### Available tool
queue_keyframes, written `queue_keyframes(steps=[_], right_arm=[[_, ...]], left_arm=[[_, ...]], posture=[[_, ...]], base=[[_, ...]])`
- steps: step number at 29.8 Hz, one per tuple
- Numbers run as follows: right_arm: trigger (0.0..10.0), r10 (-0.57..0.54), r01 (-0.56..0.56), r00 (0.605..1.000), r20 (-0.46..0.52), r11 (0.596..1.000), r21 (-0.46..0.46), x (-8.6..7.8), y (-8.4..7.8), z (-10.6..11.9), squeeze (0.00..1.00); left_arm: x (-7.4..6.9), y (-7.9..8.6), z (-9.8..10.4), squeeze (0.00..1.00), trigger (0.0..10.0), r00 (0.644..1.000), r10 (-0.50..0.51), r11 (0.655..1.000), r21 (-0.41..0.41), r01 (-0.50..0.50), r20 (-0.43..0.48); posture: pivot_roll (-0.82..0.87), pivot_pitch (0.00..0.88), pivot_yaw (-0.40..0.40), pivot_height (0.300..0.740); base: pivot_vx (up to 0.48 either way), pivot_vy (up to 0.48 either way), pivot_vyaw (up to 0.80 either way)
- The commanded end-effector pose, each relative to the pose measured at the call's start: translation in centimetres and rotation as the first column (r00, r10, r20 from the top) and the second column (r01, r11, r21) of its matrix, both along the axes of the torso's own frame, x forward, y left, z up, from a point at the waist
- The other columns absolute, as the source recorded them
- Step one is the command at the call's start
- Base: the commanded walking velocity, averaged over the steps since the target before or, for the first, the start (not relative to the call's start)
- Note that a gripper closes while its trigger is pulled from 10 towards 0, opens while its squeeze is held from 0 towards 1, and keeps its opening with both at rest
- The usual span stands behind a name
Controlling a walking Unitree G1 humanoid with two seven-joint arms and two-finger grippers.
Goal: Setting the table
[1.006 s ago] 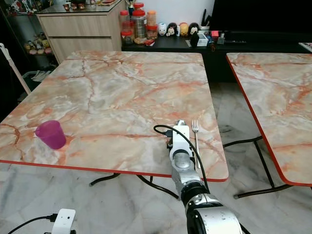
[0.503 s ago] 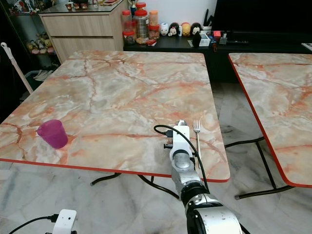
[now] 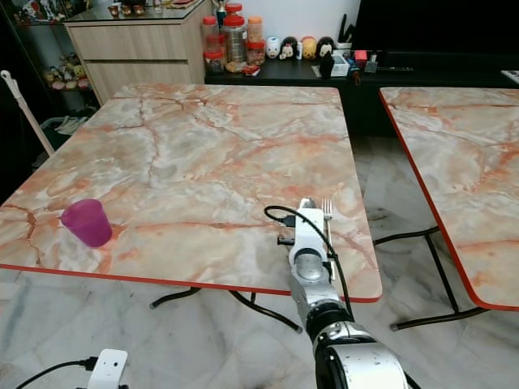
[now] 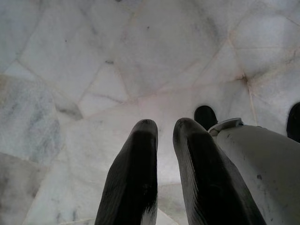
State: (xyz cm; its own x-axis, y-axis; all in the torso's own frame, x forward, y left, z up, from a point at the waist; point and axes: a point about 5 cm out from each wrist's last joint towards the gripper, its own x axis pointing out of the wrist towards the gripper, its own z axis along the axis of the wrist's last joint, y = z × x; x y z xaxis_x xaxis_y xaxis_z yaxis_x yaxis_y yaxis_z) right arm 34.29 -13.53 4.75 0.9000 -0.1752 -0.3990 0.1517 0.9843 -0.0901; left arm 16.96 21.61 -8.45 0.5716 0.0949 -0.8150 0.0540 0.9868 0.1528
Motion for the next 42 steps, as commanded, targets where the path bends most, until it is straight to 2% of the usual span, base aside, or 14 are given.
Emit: queue_keyframes(steps=[1,2,3,5,10,17,22,30,42], right_arm=[[0.0,0.02,-0.02,0.996,0.087,1.0,0.002,0.6,0.5,1.1,0.0],[2.4,0.051,-0.052,0.982,0.182,0.999,0.005,1.1,1.1,2.5,0.0],[2.4,0.06,-0.063,0.975,0.214,0.998,0.008,1.3,1.3,2.9,0.0],[10.0,0.096,-0.1,0.952,0.29,0.995,-0.003,1.6,1.9,4.1,0.0],[10.0,0.182,-0.192,0.899,0.398,0.981,-0.015,1.8,3.4,5.7,0.0],[10.0,0.216,-0.23,0.891,0.399,0.973,-0.012,1.0,4.0,4.8,0.0],[10.0,0.241,-0.247,0.886,0.396,0.968,-0.034,0.7,4.1,4.4,0.0],[10.0,0.225,-0.244,0.857,0.464,0.97,-0.018,0.9,3.7,5.5,0.0],[10.0,0.25,-0.262,0.831,0.496,0.964,-0.048,1.0,4.1,6.2,0.0]], left_arm=[[-0.1,0.0,0.0,0.0,10.0,1.0,-0.025,1.0,0.012,0.025,-0.009],[-0.1,0.0,0.0,0.0,10.0,1.0,-0.023,1.0,0.013,0.023,-0.006],[0.0,0.0,0.0,0.0,10.0,1.0,-0.022,1.0,0.014,0.022,-0.005],[0.0,0.0,0.0,0.0,10.0,1.0,-0.014,1.0,0.014,0.014,0.0],[0.2,-0.3,0.0,0.0,10.0,1.0,-0.008,1.0,0.012,0.008,0.005],[0.1,-0.6,-0.1,0.0,10.0,1.0,-0.002,1.0,0.011,0.002,0.003],[0.0,-0.7,-0.1,0.0,10.0,1.0,0.005,1.0,0.014,-0.005,0.007],[-0.1,-0.6,-0.1,0.0,10.0,1.0,0.007,1.0,0.02,-0.007,0.004],[0.0,-0.6,-0.1,0.0,10.0,1.0,0.014,1.0,0.021,-0.014,0.007]], posture=[[0.05,0.0,0.044,0.74],[0.05,0.0,0.043,0.74],[0.05,0.0,0.043,0.74],[0.05,0.0,0.042,0.74],[0.04,0.0,0.037,0.74],[0.04,0.0,0.028,0.74],[0.04,0.0,0.02,0.74],[0.04,0.0,0.019,0.74],[0.04,0.0,0.016,0.74]], base=[[0.0,0.0,0.0],[0.0,0.0,0.0],[0.0,0.0,0.0],[0.0,0.0,0.0],[0.0,0.0,0.0],[0.0,0.0,0.0],[0.0,-0.453,0.0],[0.0,-0.48,0.0],[0.0,-0.48,0.0]])
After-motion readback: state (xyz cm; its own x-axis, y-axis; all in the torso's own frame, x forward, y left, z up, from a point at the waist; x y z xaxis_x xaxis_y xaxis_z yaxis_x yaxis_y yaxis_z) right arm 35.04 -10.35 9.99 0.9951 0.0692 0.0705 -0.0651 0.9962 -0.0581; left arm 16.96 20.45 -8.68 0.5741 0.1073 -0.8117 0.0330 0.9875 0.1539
